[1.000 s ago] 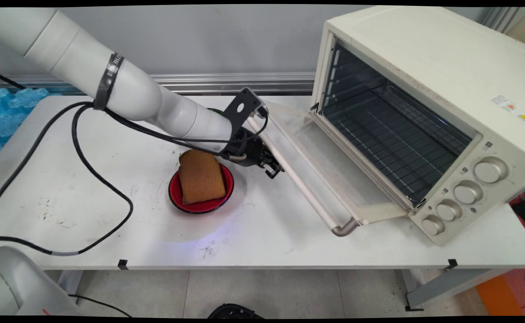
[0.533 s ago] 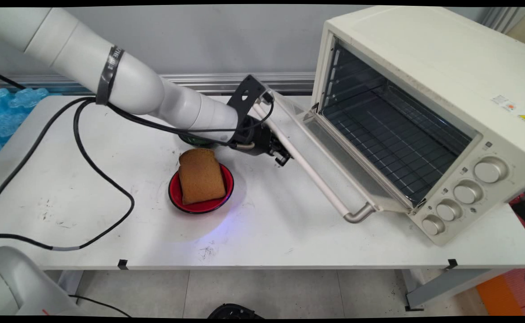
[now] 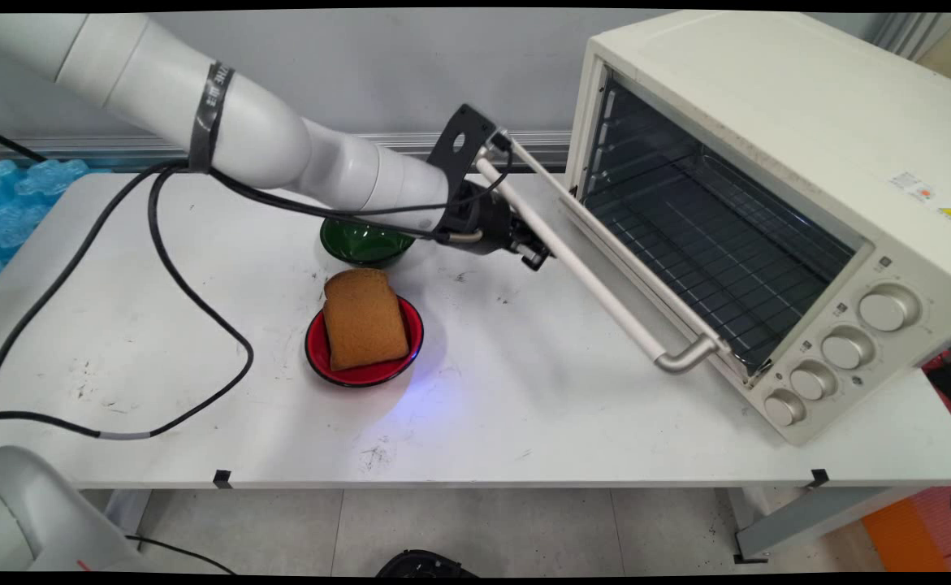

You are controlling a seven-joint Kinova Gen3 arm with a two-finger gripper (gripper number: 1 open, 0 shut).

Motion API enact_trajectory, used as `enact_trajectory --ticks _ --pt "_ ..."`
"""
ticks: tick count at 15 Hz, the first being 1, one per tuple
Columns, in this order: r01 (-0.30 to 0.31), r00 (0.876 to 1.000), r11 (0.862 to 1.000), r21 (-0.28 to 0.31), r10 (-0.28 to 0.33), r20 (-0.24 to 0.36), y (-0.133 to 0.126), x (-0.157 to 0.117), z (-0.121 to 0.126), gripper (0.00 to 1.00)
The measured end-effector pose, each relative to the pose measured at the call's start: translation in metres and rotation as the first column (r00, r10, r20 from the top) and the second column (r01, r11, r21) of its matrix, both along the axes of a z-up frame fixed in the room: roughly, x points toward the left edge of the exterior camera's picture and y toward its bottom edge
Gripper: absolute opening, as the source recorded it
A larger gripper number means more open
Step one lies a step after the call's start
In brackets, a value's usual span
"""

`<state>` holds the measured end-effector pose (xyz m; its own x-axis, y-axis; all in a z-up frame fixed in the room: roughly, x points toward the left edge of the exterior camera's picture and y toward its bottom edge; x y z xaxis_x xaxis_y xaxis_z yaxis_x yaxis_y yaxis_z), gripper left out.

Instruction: Close the oven

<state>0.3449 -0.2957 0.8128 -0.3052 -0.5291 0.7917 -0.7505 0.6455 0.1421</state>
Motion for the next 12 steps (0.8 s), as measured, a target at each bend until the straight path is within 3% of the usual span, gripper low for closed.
enact_trajectory --ticks 12 --pt "-0.02 0.996 0.996 -0.086 0.013 -0.083 -0.031 -0.023 0.029 0.0"
